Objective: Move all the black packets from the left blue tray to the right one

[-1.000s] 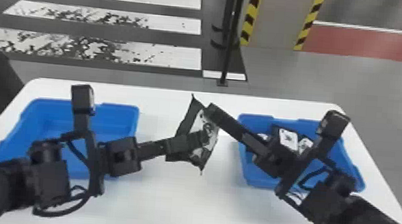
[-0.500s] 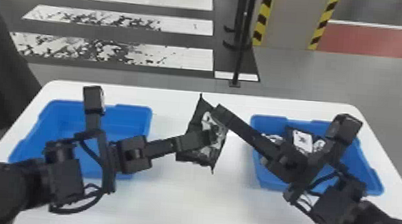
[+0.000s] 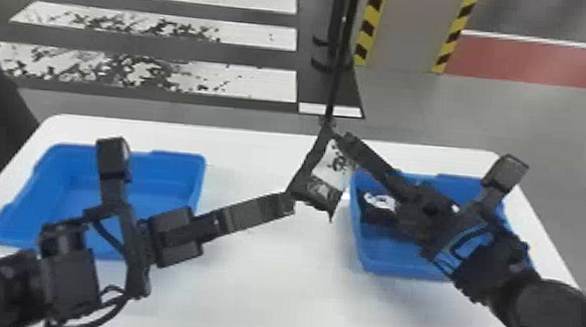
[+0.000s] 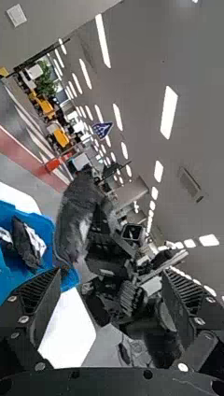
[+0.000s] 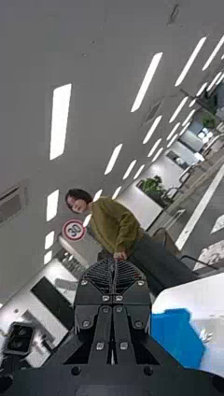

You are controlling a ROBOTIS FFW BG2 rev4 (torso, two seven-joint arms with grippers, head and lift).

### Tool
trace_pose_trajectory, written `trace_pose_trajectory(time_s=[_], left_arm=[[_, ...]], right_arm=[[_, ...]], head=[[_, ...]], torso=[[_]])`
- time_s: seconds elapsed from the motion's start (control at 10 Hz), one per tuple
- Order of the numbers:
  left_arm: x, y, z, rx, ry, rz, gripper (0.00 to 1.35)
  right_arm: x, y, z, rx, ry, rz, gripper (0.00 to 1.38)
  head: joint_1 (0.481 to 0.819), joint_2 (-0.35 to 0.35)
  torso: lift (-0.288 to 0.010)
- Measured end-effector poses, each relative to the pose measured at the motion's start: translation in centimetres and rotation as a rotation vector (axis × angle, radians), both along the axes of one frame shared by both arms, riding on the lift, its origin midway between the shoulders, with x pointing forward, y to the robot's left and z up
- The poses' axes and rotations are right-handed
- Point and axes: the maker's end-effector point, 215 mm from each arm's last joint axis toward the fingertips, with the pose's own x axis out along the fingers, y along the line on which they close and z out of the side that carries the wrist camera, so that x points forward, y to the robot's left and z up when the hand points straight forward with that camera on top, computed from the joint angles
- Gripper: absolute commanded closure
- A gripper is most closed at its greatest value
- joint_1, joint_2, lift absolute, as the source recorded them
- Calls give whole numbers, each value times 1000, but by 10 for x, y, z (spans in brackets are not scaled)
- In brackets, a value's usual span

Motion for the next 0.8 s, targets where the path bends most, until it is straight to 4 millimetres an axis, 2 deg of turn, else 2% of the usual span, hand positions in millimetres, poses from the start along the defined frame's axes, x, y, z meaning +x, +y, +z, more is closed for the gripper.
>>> trace_pose_trajectory(time_s=[0.1, 0.3, 0.4, 0.5, 0.6, 0.7, 0.8], left_arm=[[-5, 0, 4, -9, -5, -1, 160], [-12, 10, 2, 2, -10, 26, 160], [-15, 20, 0, 15, -10, 52, 160], [-17, 32, -3, 31, -11, 82, 156], [-17, 47, -6, 64, -21, 124, 156], [-16, 67, -9, 122, -43, 179, 156], [-13, 89, -13, 194, -68, 242, 156]], right_arm=[[27, -38, -15, -42, 19, -99, 1279], [64, -108, -42, -125, 62, -264, 1279], [76, -144, -56, -207, 81, -349, 1277], [81, -179, -71, -317, 102, -436, 1205], [74, -206, -83, -452, 131, -518, 719], [58, -218, -92, -574, 160, -566, 248], [42, -217, -96, -649, 168, -572, 48]], head=[[695, -128], [695, -199], [695, -225], [695, -253], [695, -274], [695, -275], [695, -254]], torso=[[-140], [-140], [-140], [-140], [-140], [-140], [-140]])
